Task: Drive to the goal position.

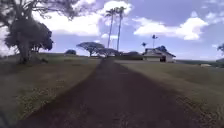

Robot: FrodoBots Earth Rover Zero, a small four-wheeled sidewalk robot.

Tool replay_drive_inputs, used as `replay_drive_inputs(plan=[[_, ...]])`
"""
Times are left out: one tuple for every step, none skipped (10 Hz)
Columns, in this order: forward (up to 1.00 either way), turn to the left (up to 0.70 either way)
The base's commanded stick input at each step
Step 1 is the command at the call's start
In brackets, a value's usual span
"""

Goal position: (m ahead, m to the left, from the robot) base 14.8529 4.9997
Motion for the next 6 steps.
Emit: replay_drive_inputs(plan=[[0.5, 0.0], [0.5, 0.0], [0.5, 0.0], [0.5, 0.0], [0.5, 0.0], [0.5, 0.0]])
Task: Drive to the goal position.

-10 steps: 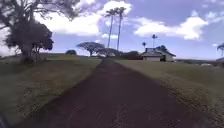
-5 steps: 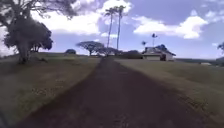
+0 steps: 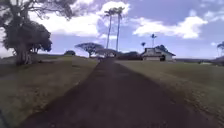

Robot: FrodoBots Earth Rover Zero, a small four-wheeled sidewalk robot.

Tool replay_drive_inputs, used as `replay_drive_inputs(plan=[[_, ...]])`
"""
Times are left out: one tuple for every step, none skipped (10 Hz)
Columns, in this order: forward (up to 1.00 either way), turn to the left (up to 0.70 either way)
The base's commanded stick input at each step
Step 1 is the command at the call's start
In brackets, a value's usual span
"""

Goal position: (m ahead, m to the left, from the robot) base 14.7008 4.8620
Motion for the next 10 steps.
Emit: replay_drive_inputs(plan=[[0.5, 0.0], [0.5, 0.0], [0.5, 0.0], [0.5, 0.0], [0.5, 0.0], [0.5, 0.0], [0.5, 0.0], [0.5, 0.0], [0.5, 0.0], [0.5, 0.0]])
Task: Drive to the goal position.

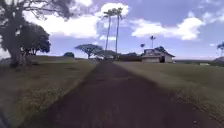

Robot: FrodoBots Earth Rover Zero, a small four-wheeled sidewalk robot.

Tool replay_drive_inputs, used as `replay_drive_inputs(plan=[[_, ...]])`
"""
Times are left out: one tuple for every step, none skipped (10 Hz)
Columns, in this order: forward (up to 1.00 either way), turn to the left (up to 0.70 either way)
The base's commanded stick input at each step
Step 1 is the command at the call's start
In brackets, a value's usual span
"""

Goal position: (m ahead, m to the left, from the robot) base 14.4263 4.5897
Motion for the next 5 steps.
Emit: replay_drive_inputs(plan=[[0.5, 0.0], [0.5, 0.0], [0.5, 0.0], [0.5, 0.0], [0.5, 0.0]])
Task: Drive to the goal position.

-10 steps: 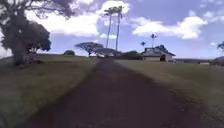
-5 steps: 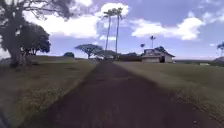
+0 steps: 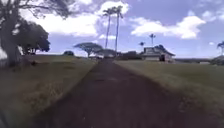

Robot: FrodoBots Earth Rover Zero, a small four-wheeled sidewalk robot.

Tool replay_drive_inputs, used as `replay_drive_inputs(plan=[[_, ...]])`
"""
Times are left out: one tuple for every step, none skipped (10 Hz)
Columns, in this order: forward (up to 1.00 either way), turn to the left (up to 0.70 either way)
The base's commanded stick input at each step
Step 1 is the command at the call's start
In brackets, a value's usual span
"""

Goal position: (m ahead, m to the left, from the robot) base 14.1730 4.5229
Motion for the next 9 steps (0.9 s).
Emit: replay_drive_inputs(plan=[[0.5, 0.0], [0.5, 0.0], [0.5, 0.0], [0.5, 0.0], [0.5, 0.0], [0.5, 0.0], [0.5, 0.0], [0.5, 0.0], [0.5, 0.0]])
